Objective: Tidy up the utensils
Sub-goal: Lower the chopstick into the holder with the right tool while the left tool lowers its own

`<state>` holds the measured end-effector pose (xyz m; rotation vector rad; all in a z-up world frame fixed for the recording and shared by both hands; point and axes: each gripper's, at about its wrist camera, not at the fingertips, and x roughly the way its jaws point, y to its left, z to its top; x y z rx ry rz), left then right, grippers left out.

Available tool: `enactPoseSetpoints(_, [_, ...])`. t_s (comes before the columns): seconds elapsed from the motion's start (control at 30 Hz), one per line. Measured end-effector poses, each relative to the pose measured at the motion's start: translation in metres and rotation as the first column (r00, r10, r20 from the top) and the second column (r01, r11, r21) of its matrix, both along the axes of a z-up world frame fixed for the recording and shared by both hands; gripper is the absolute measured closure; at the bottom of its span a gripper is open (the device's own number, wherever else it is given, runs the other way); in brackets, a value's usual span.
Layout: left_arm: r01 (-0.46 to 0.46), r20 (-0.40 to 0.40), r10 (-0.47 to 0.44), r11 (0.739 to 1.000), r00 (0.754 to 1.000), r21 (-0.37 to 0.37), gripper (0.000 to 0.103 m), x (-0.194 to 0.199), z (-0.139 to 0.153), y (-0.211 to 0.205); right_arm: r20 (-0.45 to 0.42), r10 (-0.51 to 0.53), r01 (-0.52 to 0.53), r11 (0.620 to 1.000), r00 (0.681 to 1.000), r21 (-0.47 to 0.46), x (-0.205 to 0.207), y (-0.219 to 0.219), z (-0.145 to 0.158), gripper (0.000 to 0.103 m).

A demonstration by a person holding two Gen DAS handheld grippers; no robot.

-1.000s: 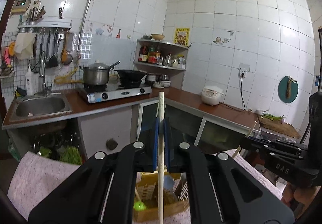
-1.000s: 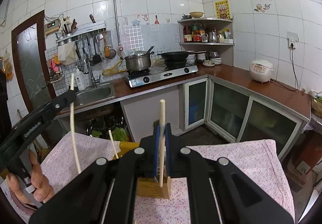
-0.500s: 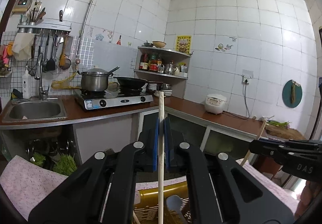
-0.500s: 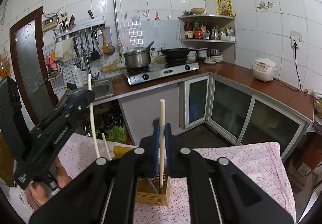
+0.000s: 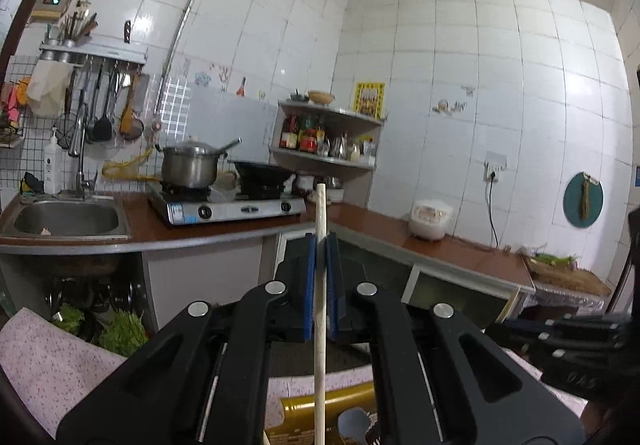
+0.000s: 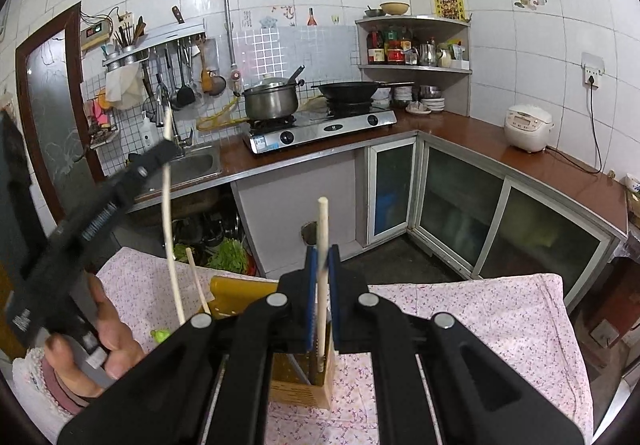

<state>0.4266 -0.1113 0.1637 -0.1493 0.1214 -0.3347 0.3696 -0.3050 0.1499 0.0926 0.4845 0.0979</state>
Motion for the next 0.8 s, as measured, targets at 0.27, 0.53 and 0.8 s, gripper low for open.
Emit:
enactPoseSetpoints(0.27, [-0.021, 0.000, 0.021, 0.999, 1.000, 0.045, 0.099, 0.000, -0.022, -0.009, -0.036, 0.004, -0.004, 1.000, 0.999, -0.007, 0.000, 0.003, -0.016, 0.097])
enactPoseSetpoints(0.53, [-0.027, 0.025, 0.027, 1.000, 0.999, 0.014, 0.099, 0.005, -0.008, -0.007, -0.024, -0.002, 0.002, 1.000, 1.000, -0.005, -0.006, 0.002, -0.011, 0.097])
enactPoseSetpoints(0.8, [-0.004, -0.065, 0.011, 0.995, 0.998, 0.100, 0.099, 0.016, -0.038, -0.020, -0.057, 0.011, -0.011, 1.000, 0.998, -0.002, -0.002, 0.004, -0.026, 0.097])
